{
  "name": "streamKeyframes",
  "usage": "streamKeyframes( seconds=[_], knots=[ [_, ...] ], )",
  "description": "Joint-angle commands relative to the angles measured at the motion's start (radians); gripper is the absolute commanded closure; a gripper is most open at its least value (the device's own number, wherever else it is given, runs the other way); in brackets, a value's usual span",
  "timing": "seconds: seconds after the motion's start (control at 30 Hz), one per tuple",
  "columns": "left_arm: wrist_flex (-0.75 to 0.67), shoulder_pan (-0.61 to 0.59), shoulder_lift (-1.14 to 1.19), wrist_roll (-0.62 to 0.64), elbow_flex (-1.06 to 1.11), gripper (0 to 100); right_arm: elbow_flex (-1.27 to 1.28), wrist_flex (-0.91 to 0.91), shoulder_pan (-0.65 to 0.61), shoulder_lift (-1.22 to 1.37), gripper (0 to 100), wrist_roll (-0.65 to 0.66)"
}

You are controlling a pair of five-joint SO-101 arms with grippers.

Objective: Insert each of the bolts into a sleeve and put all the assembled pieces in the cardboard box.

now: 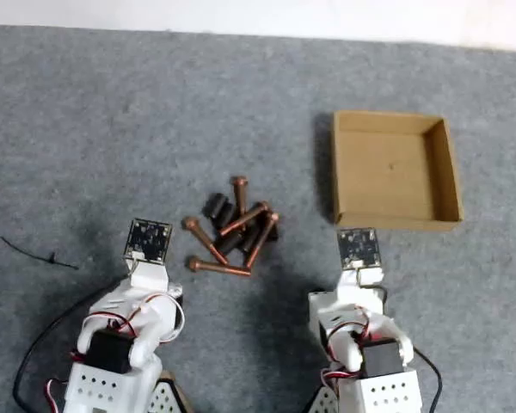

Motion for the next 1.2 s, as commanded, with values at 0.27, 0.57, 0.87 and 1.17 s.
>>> streamKeyframes(
  seconds=[0.27,0.57,0.87,1.17],
  knots=[
    [-0.018,-0.016,-0.008,-0.002,0.016,99,0.133,-0.007,-0.001,-0.013,79.6,-0.008],
    [0.035,-0.478,-0.010,-0.204,-0.226,99,0.133,-0.124,0.338,-0.013,79.6,-0.003],
    [-0.074,-0.496,-0.007,-0.272,-0.426,99,0.133,-0.183,0.506,-0.013,79.6,0.009],
    [-0.235,-0.277,0.186,-0.167,-0.493,99,0.064,-0.177,0.650,-0.012,79.6,0.121]
  ],
)
